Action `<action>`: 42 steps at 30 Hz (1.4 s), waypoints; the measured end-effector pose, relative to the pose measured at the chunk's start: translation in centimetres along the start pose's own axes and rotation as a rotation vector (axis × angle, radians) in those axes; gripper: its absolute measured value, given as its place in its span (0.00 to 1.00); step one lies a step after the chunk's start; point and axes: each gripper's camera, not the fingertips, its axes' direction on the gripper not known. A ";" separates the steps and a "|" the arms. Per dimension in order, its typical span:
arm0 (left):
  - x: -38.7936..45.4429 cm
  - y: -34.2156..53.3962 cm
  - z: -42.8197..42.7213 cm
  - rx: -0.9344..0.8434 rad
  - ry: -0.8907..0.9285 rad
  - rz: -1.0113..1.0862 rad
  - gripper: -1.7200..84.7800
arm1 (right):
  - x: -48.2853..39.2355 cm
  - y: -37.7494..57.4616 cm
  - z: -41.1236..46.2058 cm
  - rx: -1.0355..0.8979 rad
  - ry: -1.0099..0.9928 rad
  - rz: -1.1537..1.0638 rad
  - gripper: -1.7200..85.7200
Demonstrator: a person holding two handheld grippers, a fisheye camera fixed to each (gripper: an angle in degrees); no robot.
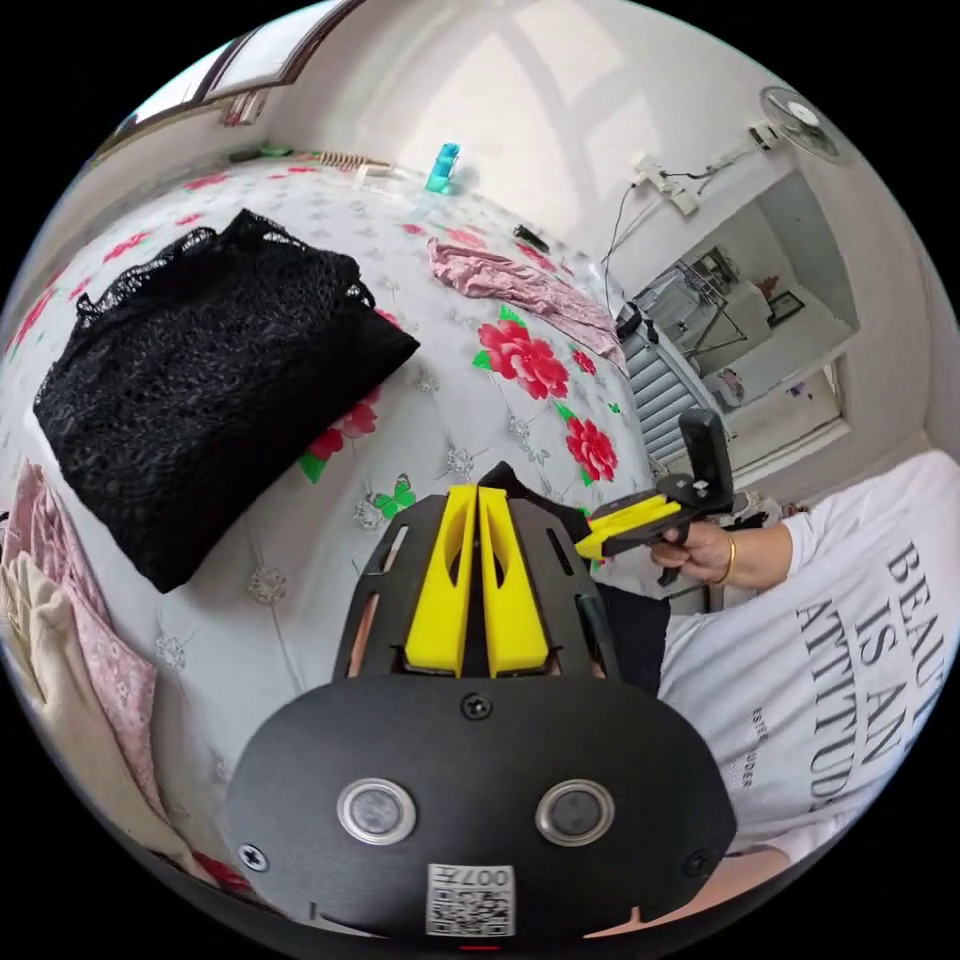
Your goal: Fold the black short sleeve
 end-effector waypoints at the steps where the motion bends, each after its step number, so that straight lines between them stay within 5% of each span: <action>1: -0.1 0.8 -0.8 0.006 -0.002 -0.002 0.01 | -2.6 0.3 0.5 -0.017 0.050 -0.092 0.02; 8: -1.1 13.0 -9.9 0.130 0.008 -0.108 0.01 | -19.4 6.5 8.7 -0.221 0.347 -0.762 0.02; 14: -1.1 24.6 -12.2 0.138 -0.105 -0.301 0.01 | -24.2 13.0 20.9 -0.457 0.358 -1.000 0.03; 20: -1.2 31.8 -13.7 0.167 -0.153 -0.503 0.06 | -25.1 17.6 29.7 -0.723 0.318 -1.055 0.05; 24: 0.4 30.4 -14.7 0.186 -0.159 -0.470 0.08 | -26.5 17.2 29.3 -0.646 0.289 -1.047 0.05; 33: 0.7 19.4 -8.0 -0.014 -0.246 -0.407 0.06 | -21.2 9.5 33.9 -0.545 0.369 -0.576 0.03; 42: 1.1 15.4 -7.9 -0.031 -0.281 -0.412 0.01 | -24.1 11.5 33.0 -0.546 0.271 -0.731 0.02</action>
